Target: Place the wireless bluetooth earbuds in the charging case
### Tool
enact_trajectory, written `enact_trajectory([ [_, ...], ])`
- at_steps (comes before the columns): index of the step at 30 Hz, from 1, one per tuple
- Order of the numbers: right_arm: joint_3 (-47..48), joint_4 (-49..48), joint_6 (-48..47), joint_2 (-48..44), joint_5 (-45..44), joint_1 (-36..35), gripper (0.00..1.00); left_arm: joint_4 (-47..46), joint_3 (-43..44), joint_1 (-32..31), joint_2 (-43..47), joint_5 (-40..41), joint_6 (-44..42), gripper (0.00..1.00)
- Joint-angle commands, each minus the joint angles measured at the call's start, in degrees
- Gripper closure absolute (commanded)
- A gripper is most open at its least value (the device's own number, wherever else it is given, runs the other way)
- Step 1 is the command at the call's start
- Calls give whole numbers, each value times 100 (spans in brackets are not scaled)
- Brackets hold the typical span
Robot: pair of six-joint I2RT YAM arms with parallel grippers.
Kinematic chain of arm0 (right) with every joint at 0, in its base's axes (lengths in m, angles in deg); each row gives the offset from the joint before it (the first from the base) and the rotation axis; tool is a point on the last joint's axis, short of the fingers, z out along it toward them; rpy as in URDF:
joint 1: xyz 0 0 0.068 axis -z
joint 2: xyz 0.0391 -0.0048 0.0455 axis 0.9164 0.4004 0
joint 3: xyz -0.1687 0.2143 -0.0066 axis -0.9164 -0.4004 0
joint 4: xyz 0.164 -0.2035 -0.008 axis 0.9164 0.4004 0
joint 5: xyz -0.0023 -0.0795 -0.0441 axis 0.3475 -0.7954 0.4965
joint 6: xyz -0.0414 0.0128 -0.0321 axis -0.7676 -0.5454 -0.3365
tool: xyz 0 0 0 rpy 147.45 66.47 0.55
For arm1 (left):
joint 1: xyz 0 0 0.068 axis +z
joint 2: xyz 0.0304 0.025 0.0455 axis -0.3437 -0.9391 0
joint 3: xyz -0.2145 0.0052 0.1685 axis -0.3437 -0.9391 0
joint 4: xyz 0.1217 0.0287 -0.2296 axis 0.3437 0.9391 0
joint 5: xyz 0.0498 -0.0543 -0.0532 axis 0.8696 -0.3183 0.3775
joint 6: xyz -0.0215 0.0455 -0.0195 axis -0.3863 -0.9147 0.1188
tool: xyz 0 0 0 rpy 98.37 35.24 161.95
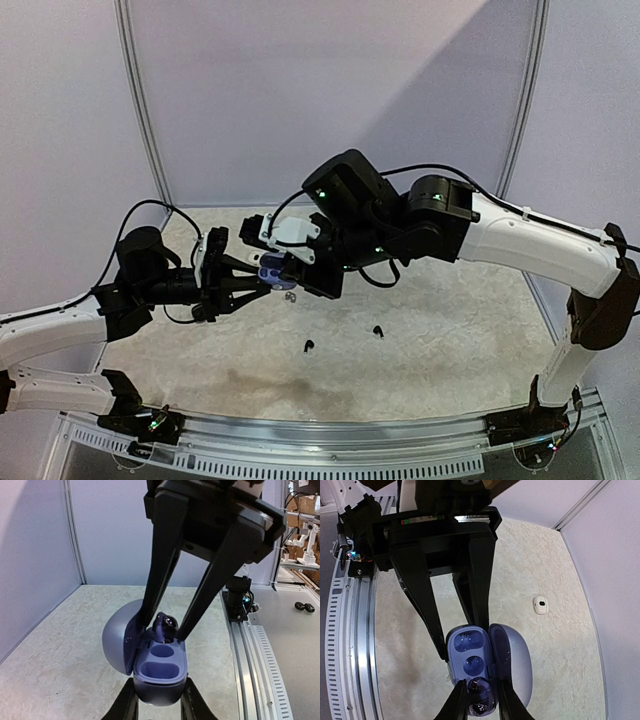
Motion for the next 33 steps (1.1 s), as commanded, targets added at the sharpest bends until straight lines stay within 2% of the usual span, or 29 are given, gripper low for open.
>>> enact_trajectory([
  [1, 124, 121, 72, 75, -278, 4, 80, 6, 89, 24, -2, -130, -91, 100],
  [9, 108, 186, 122, 10, -111, 1, 93, 23, 72, 15, 20, -106, -114, 100],
  [13, 81, 150, 94, -6, -85, 0, 95, -13, 59, 17, 33, -38, -23, 100],
  [17, -349, -283, 68, -223, -84, 5, 96, -283, 2, 24, 55, 76, 329, 100],
  [23, -729, -707, 119, -611, -32, 9, 86, -666, -38, 33, 15, -30, 620, 100],
  [33, -858, -1026, 299, -817, -294, 47, 74, -496, -21, 33, 2, 218, 818, 100],
])
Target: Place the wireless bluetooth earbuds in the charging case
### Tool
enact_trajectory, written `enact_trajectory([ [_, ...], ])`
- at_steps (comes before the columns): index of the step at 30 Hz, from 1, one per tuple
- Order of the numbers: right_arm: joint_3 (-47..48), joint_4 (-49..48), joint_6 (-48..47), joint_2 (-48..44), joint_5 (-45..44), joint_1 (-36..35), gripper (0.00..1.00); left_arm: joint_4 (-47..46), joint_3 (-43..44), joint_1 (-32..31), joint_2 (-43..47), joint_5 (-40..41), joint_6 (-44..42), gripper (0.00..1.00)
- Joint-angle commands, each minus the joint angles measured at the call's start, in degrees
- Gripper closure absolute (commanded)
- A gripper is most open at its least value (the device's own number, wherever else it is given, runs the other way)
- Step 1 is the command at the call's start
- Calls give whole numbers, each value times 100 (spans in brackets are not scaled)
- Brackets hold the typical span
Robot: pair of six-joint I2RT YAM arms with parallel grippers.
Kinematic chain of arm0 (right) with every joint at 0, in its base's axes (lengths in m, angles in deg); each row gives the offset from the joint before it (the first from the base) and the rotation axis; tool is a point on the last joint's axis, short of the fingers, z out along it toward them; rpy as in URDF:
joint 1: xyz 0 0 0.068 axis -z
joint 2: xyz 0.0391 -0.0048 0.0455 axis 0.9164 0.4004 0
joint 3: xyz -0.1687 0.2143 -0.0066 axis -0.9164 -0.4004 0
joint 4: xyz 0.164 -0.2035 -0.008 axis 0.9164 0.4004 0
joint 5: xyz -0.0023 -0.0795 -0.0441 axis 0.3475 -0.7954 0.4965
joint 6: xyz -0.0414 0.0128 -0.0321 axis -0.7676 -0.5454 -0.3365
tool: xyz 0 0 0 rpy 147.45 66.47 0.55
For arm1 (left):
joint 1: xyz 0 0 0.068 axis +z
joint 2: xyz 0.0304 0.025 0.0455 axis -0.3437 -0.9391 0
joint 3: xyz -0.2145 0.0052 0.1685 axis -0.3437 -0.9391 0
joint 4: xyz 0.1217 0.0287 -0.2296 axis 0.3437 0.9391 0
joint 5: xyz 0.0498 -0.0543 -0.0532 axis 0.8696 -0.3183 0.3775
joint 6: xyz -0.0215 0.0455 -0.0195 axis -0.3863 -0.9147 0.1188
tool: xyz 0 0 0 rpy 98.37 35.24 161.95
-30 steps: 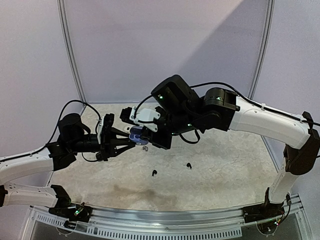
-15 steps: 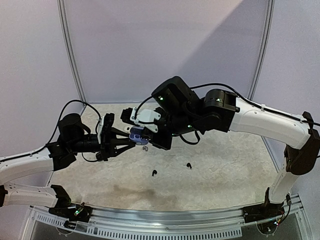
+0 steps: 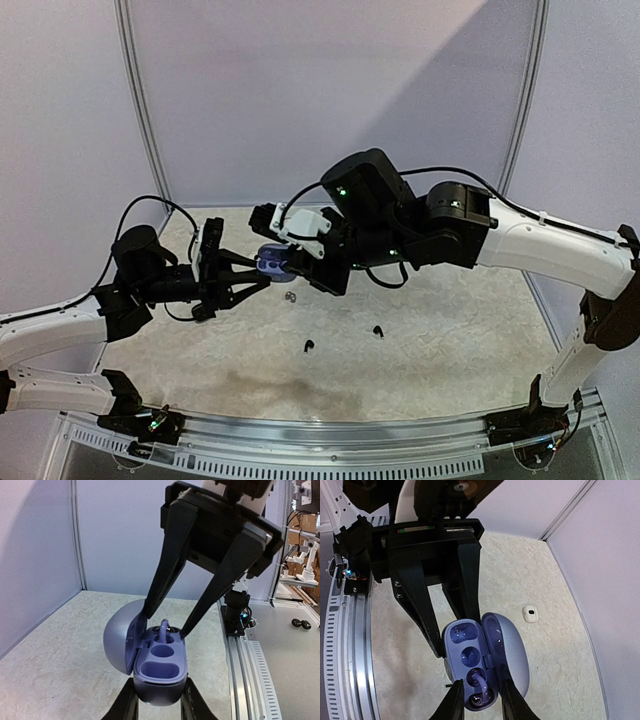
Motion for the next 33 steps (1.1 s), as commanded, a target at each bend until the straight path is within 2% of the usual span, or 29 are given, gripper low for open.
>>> enact_trajectory([
  [1, -257, -409, 186, -398, -150, 92, 73, -25, -14, 28, 8, 254, 301, 100],
  [10, -1095, -2033, 636, -1421, 518, 402, 68, 64, -147, 78, 166, 1144, 822, 100],
  [17, -1187, -1992, 1709, -1222, -5, 1043, 54, 407, -211, 370, 408, 2358, 1128, 100],
  [22, -1180, -1999, 2545, -561, -214, 1552, 46, 732, -314, 657, 557, 2795, 1235, 100],
  [24, -968, -1834, 2716, -37, -411, 1594, 44, 823, -363, 731, 653, 2921, 1207, 100],
  [29, 168, -1000, 3055, 1487, -315, 1584, 30, 1036, -375, 864, 827, 3059, 1040, 100],
  [33, 819, -971, 3268, 2649, -294, 1567, 24, 945, -459, 956, 854, 3039, 854, 100],
])
